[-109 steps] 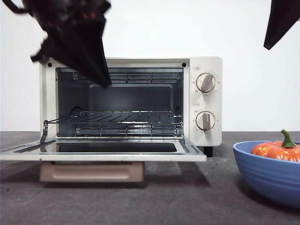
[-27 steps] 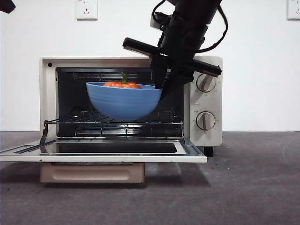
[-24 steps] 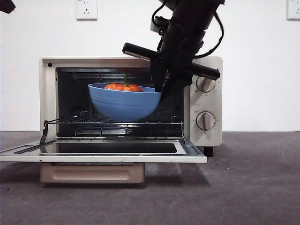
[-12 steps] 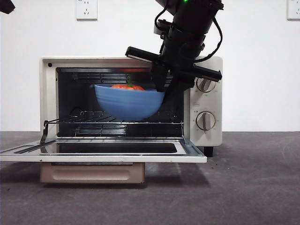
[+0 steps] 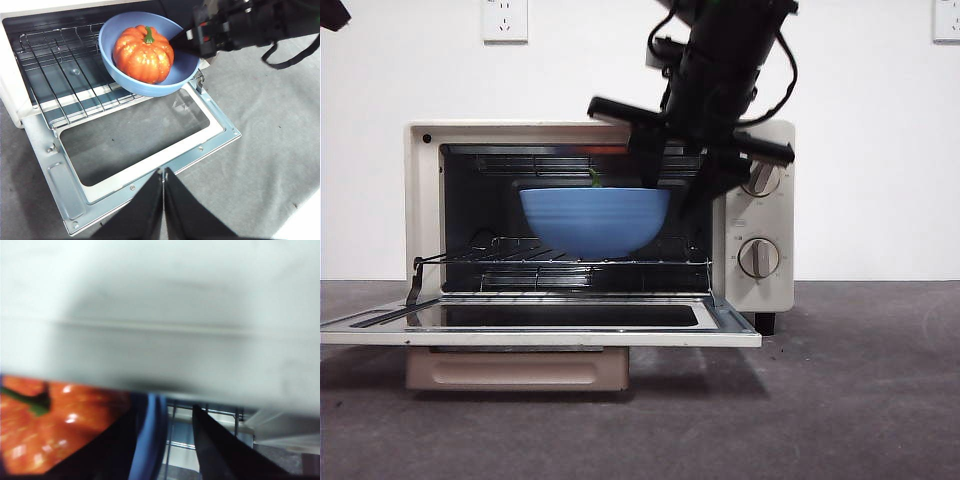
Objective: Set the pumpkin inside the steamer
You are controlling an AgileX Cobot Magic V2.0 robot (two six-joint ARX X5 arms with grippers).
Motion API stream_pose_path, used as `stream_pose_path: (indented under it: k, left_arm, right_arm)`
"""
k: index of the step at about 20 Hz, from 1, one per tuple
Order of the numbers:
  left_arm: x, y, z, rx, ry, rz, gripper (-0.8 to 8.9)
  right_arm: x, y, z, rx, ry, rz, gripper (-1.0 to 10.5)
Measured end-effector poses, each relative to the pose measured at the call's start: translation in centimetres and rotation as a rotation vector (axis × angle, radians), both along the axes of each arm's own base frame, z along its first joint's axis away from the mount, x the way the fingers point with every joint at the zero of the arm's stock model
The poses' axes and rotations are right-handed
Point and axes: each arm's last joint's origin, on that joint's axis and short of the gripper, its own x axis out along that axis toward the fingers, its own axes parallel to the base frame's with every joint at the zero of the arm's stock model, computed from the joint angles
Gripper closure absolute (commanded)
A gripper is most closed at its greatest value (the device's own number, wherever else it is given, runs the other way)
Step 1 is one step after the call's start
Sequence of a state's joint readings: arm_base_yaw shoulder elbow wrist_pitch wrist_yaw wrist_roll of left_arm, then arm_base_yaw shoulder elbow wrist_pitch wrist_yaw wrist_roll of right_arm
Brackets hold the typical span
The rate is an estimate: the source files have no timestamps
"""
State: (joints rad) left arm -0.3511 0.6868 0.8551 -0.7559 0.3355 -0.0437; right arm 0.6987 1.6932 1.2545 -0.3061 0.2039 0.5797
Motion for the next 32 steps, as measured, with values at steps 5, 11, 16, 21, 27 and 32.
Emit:
stream_pose_path:
  k: [5,11,16,21,27,32]
  left_arm:
    - [0.0,0.0,0.0,0.0,0.0,0.0,7.99]
    - [0.0,0.0,0.0,0.0,0.0,0.0,7.99]
    - [0.0,0.0,0.0,0.0,0.0,0.0,7.99]
    - [0.0,0.0,0.0,0.0,0.001,0.0,7.99]
    - [0.0,0.0,0.0,0.0,0.001,0.0,7.99]
    - [0.0,0.0,0.0,0.001,0.001,0.0,7.99]
  right_arm:
    - [-2.4,-1.4,4.0,0.007,-0.059,0.04,7.7]
    - [-6.8,-3.5,8.5,-0.043,-0.132,0.215,7.7]
    - [-10.1,-6.3,11.1,-0.112,-0.18,0.321,7.7]
    - [-13.3,-9.1,11.8,-0.076,-0.257,0.415,7.7]
    - [-16.2,-11.3,8.3,-0.015,-0.252,0.519,7.7]
    - [-17.1,-11.9,5.8,0.008,-0.207,0.575,7.7]
